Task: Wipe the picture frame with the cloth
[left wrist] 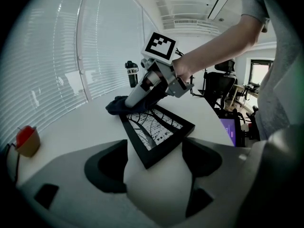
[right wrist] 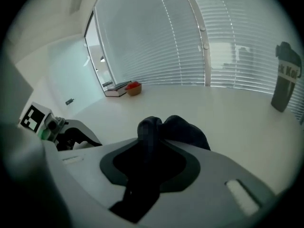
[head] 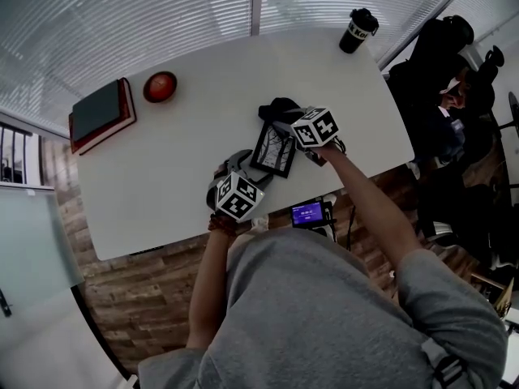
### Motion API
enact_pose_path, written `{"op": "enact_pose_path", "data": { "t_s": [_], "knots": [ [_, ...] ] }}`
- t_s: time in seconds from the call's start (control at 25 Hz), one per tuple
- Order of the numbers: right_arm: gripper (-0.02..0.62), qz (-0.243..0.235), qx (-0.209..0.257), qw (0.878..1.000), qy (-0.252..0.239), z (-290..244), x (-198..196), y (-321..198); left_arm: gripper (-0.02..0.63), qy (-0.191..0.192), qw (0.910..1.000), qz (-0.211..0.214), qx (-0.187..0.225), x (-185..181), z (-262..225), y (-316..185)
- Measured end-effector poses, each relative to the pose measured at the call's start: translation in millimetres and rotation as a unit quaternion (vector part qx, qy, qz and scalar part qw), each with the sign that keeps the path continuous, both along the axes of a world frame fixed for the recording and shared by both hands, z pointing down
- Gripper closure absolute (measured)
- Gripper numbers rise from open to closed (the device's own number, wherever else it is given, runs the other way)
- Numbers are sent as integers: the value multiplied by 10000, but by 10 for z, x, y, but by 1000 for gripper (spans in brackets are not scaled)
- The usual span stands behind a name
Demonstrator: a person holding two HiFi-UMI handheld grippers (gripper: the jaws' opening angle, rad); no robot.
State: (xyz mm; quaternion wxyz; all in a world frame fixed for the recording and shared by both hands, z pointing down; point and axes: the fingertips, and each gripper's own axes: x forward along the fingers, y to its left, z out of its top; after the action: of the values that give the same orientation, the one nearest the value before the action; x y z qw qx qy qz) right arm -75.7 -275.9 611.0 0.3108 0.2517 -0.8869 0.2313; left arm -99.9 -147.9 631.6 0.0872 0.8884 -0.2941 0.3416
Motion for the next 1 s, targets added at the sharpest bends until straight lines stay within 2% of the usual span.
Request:
{"op": "enact_pose_path", "data": {
  "t_s": [0.16,0.52,0.76,1.0],
  "knots": [
    [491,18,99,9999,37,-11,-53,36,247,-9,10000,17,11,-4,4,-7],
    [497,-635,293,9968,392,54,-257,346,247,-10,10000,15,7,-6,10,-12],
    [497,-921,-46,9954,270,56,-328,556,247,-13,10000,13,15,-10,11,-22],
    [497,-1147,-113,9931,235,57,-406,747,247,-23,10000,13,31,-20,12,-28]
  ]
}}
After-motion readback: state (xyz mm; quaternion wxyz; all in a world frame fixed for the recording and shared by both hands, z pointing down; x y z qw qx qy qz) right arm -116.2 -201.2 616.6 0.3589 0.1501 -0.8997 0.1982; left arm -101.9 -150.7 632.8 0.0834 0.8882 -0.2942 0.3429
